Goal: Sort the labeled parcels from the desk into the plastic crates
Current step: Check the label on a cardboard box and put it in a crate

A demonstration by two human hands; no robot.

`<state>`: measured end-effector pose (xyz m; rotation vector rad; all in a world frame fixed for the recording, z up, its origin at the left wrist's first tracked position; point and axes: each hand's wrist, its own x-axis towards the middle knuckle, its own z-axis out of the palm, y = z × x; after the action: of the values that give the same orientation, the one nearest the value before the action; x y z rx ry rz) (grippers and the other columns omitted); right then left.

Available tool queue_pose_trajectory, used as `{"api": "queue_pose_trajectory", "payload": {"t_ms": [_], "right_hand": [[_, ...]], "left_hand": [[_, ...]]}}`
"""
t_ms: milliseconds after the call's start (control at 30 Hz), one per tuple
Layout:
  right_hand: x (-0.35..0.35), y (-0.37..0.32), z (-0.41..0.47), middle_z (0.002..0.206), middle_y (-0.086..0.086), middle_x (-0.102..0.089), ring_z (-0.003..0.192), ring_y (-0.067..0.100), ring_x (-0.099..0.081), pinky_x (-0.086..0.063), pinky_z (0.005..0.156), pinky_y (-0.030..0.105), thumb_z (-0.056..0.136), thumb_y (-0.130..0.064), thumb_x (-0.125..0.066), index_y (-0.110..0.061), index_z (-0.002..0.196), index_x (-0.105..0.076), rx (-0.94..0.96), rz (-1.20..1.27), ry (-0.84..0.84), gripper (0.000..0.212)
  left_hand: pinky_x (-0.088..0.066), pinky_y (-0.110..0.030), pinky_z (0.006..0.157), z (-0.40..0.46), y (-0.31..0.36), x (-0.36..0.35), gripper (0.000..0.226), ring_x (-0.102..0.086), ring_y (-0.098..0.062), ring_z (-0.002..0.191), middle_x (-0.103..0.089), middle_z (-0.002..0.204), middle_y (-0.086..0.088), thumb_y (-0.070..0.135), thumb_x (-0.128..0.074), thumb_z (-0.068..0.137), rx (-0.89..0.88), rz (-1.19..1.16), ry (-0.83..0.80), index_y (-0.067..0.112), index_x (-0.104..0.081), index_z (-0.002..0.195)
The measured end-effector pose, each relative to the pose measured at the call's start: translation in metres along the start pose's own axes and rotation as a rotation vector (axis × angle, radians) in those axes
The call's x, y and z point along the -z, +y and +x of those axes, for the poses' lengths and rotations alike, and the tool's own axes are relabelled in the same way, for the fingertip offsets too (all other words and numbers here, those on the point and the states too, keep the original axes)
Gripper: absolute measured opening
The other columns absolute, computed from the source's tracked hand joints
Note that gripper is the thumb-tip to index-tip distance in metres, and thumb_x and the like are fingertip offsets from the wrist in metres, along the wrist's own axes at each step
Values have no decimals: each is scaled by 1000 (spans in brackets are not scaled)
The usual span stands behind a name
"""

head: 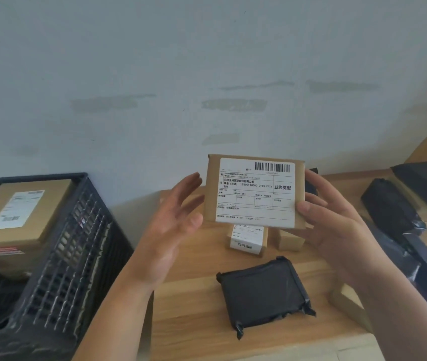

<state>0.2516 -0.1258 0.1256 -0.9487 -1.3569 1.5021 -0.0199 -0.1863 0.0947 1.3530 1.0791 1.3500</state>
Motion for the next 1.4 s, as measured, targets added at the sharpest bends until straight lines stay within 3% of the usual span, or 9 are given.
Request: {"api": "queue_pose_trajectory", "payload": {"t_ms": [100, 233, 467, 633, 733, 833, 1167, 1300, 1400], "right_hand": [[-13, 6, -9, 128, 11, -72, 114, 33, -72, -60, 94, 48, 83, -22, -65, -34, 143, -56, -3, 19, 5, 63], [-23, 15, -21, 130, 12, -71, 118, 35, -69, -50, 103, 60, 86, -21, -63, -30, 146, -54, -17, 27, 36, 62], [-32, 16, -30, 131, 12, -71, 119, 35, -69, -50, 103, 64, 89, -21, -63, -28, 148, -52, -33, 24, 75, 61], [-34, 9, -29, 128, 5, -73, 115, 28, -72, -62, 88, 38, 87, -21, -66, -34, 138, -60, -24, 3, 54, 53], [-35, 7, -24, 131, 1, -72, 118, 25, -71, -58, 93, 42, 89, -22, -71, -40, 135, -64, -31, -42, -3, 50], [-37, 8, -14, 133, -1, -70, 119, 25, -70, -49, 101, 52, 85, -25, -66, -45, 132, -66, -41, -73, -90, 51], [-41, 8, 31, 140, -7, -65, 130, 19, -62, -46, 108, 54, 76, -23, -74, -45, 143, -55, -105, -151, -446, 73], [-41, 9, 43, 138, -11, -66, 127, 16, -64, -48, 106, 52, 74, -23, -76, -46, 142, -56, -120, -154, -589, 74], [-43, 13, 48, 137, -11, -67, 125, 14, -65, -49, 104, 51, 76, -23, -74, -46, 142, -56, -127, -178, -732, 72]], "left_hand": [[-36, -65, 115, -6, -2, 8, 92, -47, -30, 145, -46, 160, -2, 56, -78, 82, 13, 13, -61, 23, -37, 158], [-41, -64, 112, -11, -8, 19, 90, -50, -30, 143, -47, 159, -1, 56, -78, 82, 27, 29, -118, 27, -38, 157], [-42, -65, 111, -13, -15, 26, 87, -52, -29, 141, -49, 157, 4, 59, -79, 79, 41, 27, -166, 36, -41, 155], [-44, -66, 109, -13, -16, 31, 86, -52, -31, 141, -45, 160, 4, 47, -77, 82, 64, 6, -186, 34, -38, 157], [-48, -67, 104, -17, -17, 34, 87, -52, -31, 140, -45, 160, 3, 47, -78, 83, 88, -31, -175, 32, -37, 158], [-50, -67, 103, -25, -18, 37, 92, -52, -29, 141, -45, 160, 4, 55, -79, 80, 108, -45, -116, 34, -36, 158], [-51, -66, 102, -66, -10, 34, 86, -55, -27, 138, -48, 158, 4, 53, -78, 83, 144, -17, 197, 37, -38, 157], [-60, -47, 96, -88, -8, 11, 69, -59, -20, 135, -54, 153, 11, 32, -71, 93, 174, 32, 365, 41, -40, 153], [-62, -37, 91, -110, -6, -14, 69, -63, -11, 129, -58, 146, 19, 35, -76, 89, 242, 25, 551, 50, -43, 147]]}}
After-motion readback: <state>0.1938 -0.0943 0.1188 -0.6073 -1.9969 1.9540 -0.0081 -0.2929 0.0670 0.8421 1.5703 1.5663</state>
